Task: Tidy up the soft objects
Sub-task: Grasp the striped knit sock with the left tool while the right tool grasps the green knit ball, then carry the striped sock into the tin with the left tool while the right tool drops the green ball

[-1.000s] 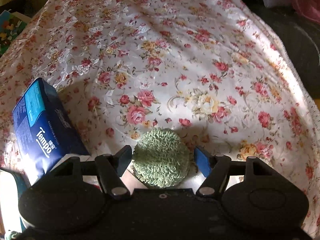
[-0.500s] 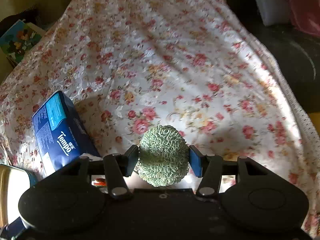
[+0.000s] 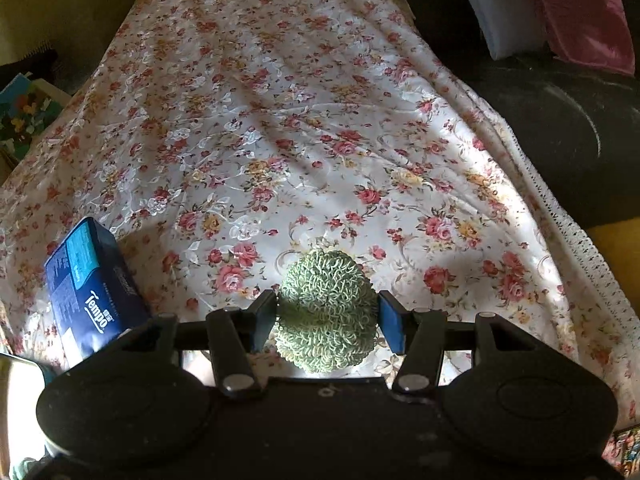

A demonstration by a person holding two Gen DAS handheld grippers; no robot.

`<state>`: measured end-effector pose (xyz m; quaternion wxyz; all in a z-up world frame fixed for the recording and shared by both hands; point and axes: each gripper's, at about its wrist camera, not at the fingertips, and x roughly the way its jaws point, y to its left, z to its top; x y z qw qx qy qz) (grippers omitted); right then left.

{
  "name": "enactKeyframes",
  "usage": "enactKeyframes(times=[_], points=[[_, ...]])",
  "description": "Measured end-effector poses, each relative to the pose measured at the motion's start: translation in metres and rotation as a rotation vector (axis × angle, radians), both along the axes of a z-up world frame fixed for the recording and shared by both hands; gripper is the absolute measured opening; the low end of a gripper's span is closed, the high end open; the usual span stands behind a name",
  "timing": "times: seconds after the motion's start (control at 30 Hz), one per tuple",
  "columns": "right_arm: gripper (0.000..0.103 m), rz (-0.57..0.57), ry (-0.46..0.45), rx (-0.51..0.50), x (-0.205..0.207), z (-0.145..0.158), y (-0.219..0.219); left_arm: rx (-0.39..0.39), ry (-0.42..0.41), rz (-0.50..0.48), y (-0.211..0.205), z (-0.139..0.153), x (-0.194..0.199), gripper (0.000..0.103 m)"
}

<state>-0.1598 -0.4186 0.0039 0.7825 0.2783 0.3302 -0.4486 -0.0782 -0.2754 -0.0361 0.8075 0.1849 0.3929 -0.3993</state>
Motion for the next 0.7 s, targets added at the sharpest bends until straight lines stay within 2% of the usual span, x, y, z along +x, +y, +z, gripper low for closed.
enactKeyframes(times=[0.2, 0.3, 0.4, 0.47, 0.5, 0.53, 0.7], points=[[0.054, 0.006, -0.012, -0.004, 0.002, -0.003, 0.0, -0.02, -0.026, 0.018, -0.013, 0.001, 0.0, 0.082], [0.054, 0.003, -0.012, -0.009, 0.002, -0.003, 0.001, -0.003, -0.034, 0.023, -0.018, -0.004, 0.002, 0.083], [0.054, 0.004, -0.009, -0.014, 0.002, -0.004, 0.002, 0.023, -0.009, 0.025, -0.02, -0.01, 0.005, 0.083], [0.054, 0.005, -0.01, -0.015, 0.002, -0.004, 0.002, 0.03, 0.028, 0.025, -0.02, -0.014, 0.008, 0.076], [0.054, 0.007, -0.01, -0.016, 0.002, -0.005, 0.002, 0.02, 0.052, 0.023, -0.019, -0.015, 0.011, 0.062], [0.054, 0.009, -0.01, -0.018, 0.003, -0.004, 0.003, 0.008, 0.08, 0.016, -0.018, -0.015, 0.013, 0.057], [0.054, 0.022, -0.012, -0.032, 0.004, -0.003, 0.005, -0.033, 0.102, 0.056, -0.008, -0.003, 0.018, 0.056]])
